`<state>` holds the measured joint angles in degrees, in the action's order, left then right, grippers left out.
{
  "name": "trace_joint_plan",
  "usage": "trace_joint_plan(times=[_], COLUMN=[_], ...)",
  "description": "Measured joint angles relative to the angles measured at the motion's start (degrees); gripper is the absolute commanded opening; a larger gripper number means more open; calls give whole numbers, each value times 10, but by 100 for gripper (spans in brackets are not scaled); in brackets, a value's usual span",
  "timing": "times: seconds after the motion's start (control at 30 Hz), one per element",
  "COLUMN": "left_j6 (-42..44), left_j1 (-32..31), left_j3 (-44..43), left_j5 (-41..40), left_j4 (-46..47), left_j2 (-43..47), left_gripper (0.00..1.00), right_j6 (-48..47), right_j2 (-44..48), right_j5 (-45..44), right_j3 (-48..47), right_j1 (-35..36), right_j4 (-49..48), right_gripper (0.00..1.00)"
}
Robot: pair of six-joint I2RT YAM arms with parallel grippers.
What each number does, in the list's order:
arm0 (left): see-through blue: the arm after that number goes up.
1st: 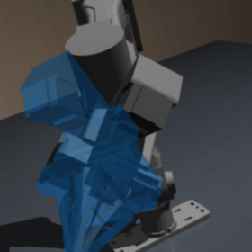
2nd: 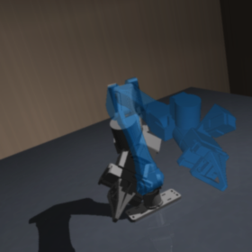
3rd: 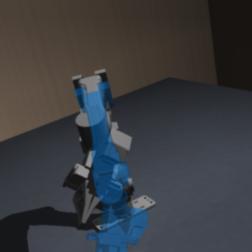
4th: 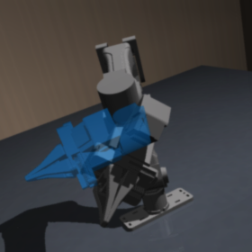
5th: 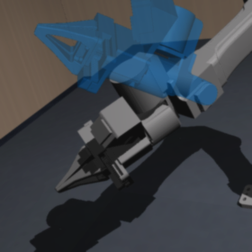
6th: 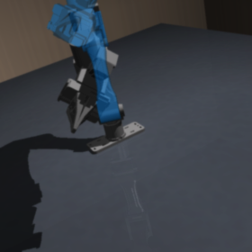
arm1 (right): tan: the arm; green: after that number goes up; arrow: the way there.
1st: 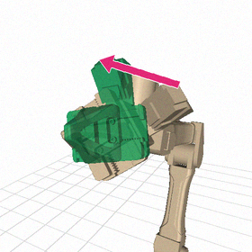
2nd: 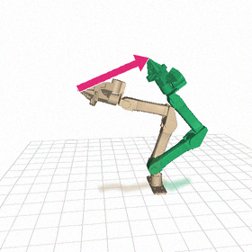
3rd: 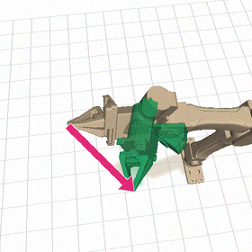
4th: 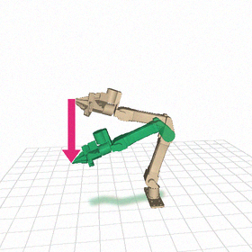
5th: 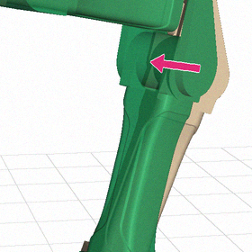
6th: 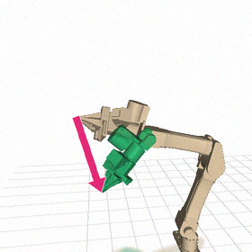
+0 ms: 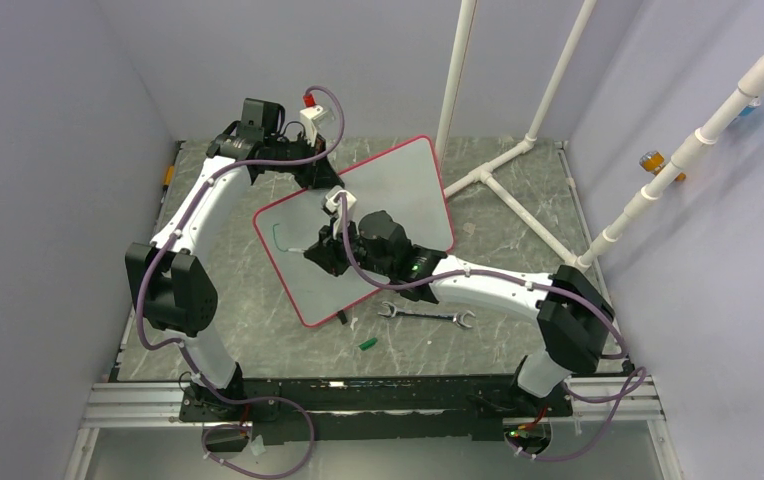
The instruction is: Write a sentence on the whiteboard
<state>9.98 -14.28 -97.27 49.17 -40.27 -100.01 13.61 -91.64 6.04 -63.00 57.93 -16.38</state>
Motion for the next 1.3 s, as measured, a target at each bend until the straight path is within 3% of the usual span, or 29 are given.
trace_joint_plan(times=[0.77,1.3], left_j6=[-2,-2], left_j1=[-5,-10], left_j3=[-2,-2], left_j5=[-6,-10], left_j4=[0,-2], left_j2=[1,7], left_gripper=[0,0], right_j6=[-16,-10], right_j2=[66,21], right_j5=[-23,-42], right_j3=[-2,-54], right_j1=[-5,-10], right_j4=[26,31], right_gripper=[0,0])
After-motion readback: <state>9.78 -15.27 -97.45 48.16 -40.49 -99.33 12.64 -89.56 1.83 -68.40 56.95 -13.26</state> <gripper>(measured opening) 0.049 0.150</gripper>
